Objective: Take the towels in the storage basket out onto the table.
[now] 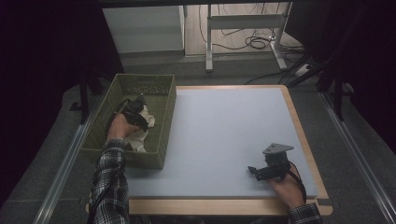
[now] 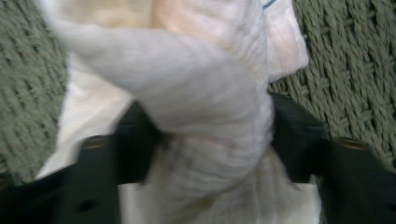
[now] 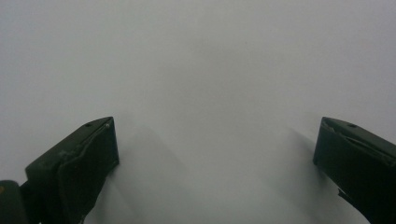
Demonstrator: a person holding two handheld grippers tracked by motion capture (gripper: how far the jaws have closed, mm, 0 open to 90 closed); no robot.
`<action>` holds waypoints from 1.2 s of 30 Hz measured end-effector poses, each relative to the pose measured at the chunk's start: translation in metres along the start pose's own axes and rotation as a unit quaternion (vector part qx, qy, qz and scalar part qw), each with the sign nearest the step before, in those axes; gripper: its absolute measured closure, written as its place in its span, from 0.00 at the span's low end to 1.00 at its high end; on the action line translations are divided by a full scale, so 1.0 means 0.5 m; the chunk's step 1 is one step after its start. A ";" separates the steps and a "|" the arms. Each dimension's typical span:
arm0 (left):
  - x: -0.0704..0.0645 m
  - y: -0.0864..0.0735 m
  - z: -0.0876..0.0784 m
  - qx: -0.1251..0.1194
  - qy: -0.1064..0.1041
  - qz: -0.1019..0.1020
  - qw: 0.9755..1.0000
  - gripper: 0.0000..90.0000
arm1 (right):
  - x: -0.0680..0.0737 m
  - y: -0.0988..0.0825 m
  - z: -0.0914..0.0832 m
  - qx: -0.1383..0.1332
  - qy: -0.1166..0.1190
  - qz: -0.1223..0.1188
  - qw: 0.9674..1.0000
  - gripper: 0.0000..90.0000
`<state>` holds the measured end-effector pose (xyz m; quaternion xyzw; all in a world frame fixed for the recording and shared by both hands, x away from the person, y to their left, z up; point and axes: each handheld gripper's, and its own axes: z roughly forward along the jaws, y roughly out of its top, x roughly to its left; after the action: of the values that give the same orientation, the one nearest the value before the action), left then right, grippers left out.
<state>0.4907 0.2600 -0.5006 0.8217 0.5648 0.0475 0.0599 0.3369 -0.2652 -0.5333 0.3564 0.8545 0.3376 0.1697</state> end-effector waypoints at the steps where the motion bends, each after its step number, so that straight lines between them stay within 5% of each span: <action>1: -0.001 -0.002 -0.002 0.001 0.010 0.004 1.000 0.63 | 0.000 0.000 0.000 0.000 0.000 0.000 1.000 0.00; 5: 0.000 -0.003 -0.006 0.005 0.019 0.005 1.000 0.81 | 0.000 0.000 0.000 0.000 0.000 0.000 1.000 0.00; 10: 0.001 -0.004 -0.013 -0.004 0.021 0.006 1.000 0.86 | 0.000 0.000 0.000 0.000 0.000 0.000 1.000 0.00; 16: 0.010 -0.014 -0.038 -0.054 -0.011 -0.007 0.998 0.86 | 0.000 0.000 0.000 0.000 0.000 0.000 1.000 0.00; 25: 0.011 -0.044 -0.096 -0.120 -0.032 0.000 0.992 0.85 | 0.000 0.000 0.000 0.000 0.000 0.000 1.000 0.00; 36: 0.011 -0.071 -0.157 -0.163 -0.042 0.015 0.986 0.85 | 0.000 0.000 0.000 0.000 0.000 0.000 1.000 0.00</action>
<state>0.4486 0.2814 -0.4282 0.8107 0.5339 0.1053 0.2157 0.3367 -0.2651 -0.5333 0.3565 0.8546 0.3375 0.1695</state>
